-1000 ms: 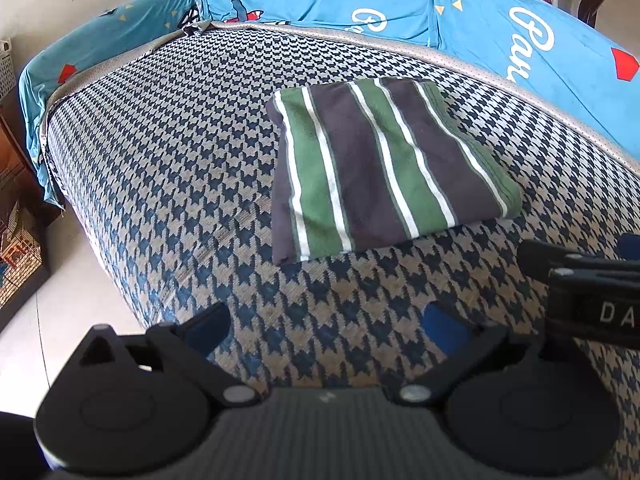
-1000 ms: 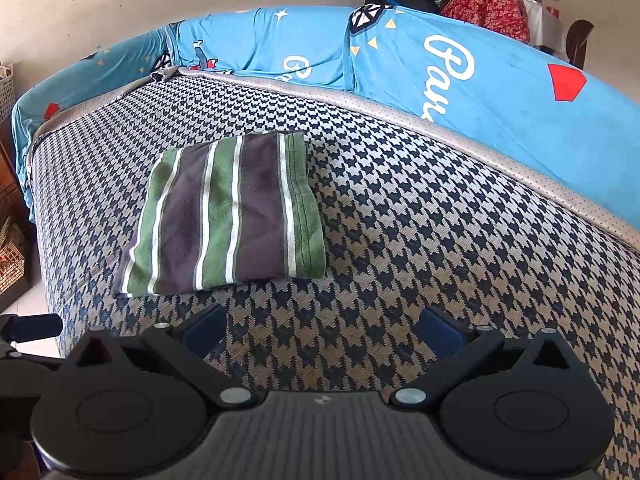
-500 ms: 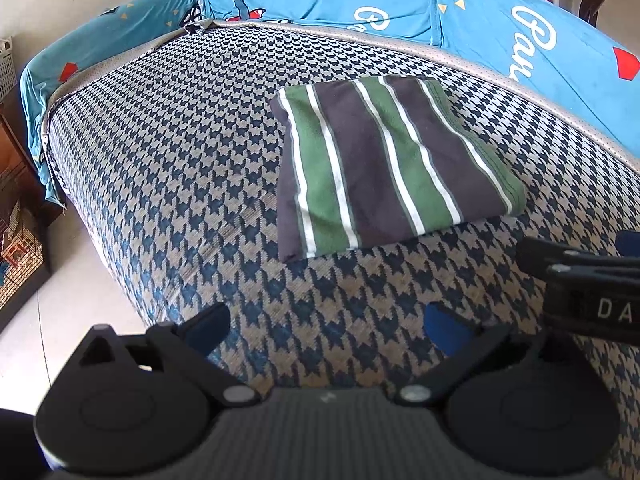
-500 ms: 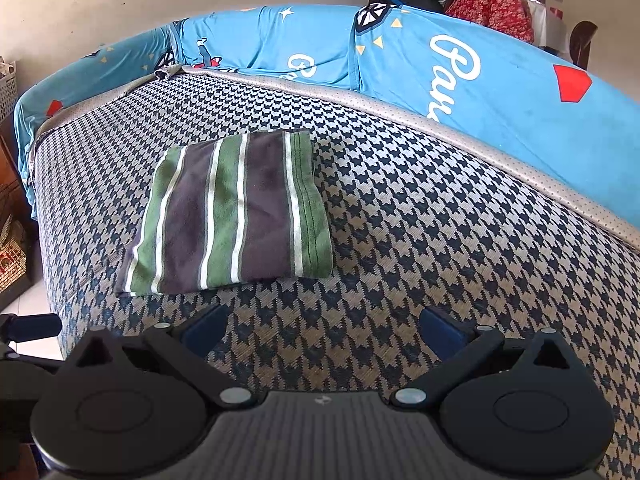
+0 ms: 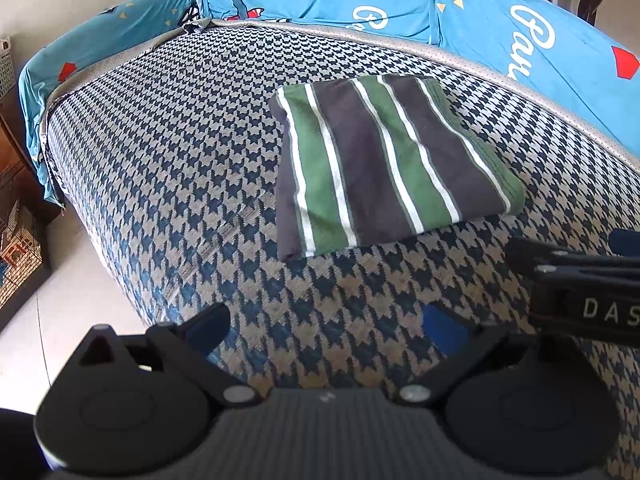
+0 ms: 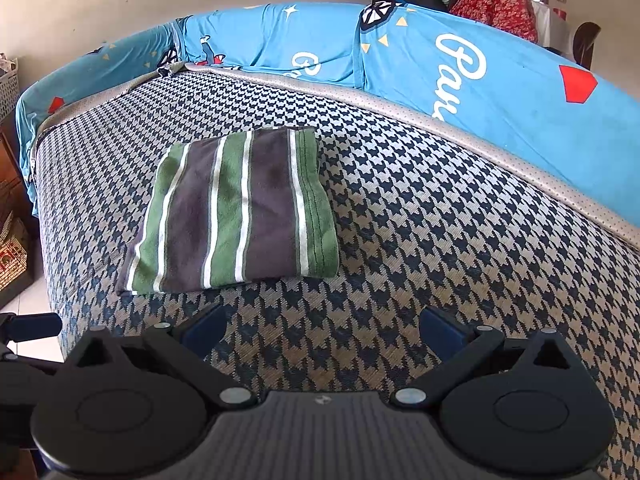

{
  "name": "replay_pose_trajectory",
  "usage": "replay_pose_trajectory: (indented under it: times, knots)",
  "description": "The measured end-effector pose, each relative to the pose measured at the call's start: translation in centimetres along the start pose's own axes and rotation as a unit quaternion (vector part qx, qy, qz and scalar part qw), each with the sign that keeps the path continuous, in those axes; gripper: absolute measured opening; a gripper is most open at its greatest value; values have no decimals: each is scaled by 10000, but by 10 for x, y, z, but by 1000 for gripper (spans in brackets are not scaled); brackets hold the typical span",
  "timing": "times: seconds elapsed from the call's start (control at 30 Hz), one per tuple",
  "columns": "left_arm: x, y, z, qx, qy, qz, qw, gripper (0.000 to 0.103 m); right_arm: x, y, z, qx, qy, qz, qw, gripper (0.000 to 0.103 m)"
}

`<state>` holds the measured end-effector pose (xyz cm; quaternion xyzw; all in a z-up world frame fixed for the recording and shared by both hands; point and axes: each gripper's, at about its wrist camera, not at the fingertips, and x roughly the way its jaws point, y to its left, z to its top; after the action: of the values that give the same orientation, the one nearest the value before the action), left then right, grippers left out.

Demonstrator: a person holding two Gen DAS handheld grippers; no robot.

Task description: Fold clothes

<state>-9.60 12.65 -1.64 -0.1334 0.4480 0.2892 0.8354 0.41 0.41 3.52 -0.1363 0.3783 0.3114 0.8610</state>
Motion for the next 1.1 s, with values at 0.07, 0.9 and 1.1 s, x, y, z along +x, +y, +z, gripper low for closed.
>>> replay_pose_trajectory:
  times: [0.07, 0.9, 1.1]
  knots:
    - [-1, -1, -1, 19, -8, 19, 10000, 103, 0, 0, 0, 7, -1, 1, 10000, 103]
    - [6, 1, 4, 21, 57, 104, 9999, 103, 3, -6, 0, 109, 15, -35, 9999, 103]
    - [8, 3, 5, -8, 68, 73, 9999, 103, 5, -4, 0, 85, 28, -28, 10000, 103]
